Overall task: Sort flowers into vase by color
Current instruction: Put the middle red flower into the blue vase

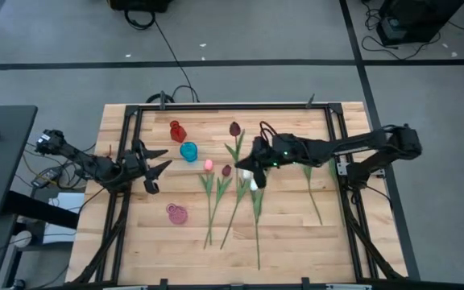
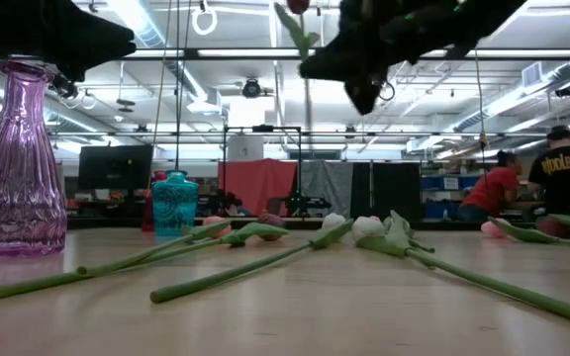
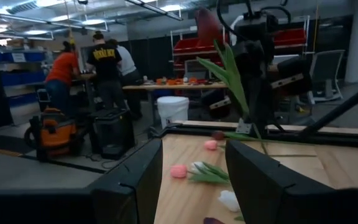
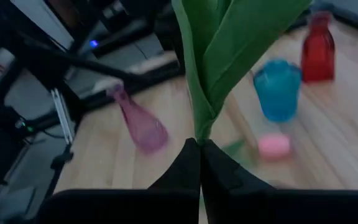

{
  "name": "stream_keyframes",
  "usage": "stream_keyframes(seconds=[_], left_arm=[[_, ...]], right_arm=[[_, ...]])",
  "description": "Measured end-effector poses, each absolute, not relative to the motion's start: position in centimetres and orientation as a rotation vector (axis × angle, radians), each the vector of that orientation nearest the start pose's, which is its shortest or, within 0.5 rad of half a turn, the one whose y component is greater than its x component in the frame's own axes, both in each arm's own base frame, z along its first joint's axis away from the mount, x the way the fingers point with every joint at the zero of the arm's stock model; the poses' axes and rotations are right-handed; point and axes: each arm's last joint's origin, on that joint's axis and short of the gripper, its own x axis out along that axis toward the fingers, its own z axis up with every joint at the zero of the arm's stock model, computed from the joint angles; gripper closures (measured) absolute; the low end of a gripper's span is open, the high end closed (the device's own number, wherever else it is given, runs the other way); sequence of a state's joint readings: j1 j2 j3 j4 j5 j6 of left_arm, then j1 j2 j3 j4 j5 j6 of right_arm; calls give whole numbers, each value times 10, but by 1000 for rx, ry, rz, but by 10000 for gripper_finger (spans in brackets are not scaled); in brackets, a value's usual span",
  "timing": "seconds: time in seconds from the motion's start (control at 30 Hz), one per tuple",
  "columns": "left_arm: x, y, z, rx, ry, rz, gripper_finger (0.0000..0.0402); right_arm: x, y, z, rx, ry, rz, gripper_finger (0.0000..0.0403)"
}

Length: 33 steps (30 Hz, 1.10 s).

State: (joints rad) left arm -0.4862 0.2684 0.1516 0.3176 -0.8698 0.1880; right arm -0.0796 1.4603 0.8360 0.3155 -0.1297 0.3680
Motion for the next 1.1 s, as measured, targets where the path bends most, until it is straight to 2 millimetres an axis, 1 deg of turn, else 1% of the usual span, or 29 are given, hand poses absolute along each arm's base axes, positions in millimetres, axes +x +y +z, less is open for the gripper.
stream_keyframes(seconds=[0.07, 0.17, 0.37, 0.47, 0.57, 0.77, 0.87, 1.0, 1.1], left_arm=[[96, -26, 218, 77, -128, 398, 220], [92, -24, 217, 76, -151, 402, 220], [86, -21, 214, 87, -156, 404, 220], [85, -20, 213, 93, -148, 407, 220], [85, -20, 213, 92, -146, 413, 220], [85, -20, 213, 84, -149, 416, 220], [85, -20, 213, 83, -149, 417, 220], [85, -20, 213, 82, -149, 419, 220], [85, -20, 214, 79, -152, 422, 220]], right_arm=[[327, -31, 237, 386, 284, 4, 394], [350, -45, 240, 345, 268, 6, 394], [402, -66, 257, 236, 230, 51, 394], [423, -77, 265, 169, 190, 41, 394], [439, -91, 272, 133, 154, 20, 394], [463, -118, 280, 78, 96, -11, 394], [470, -132, 281, 91, 85, 2, 394], [471, -142, 278, 85, 92, -11, 394], [470, -146, 280, 55, 71, -31, 394]])
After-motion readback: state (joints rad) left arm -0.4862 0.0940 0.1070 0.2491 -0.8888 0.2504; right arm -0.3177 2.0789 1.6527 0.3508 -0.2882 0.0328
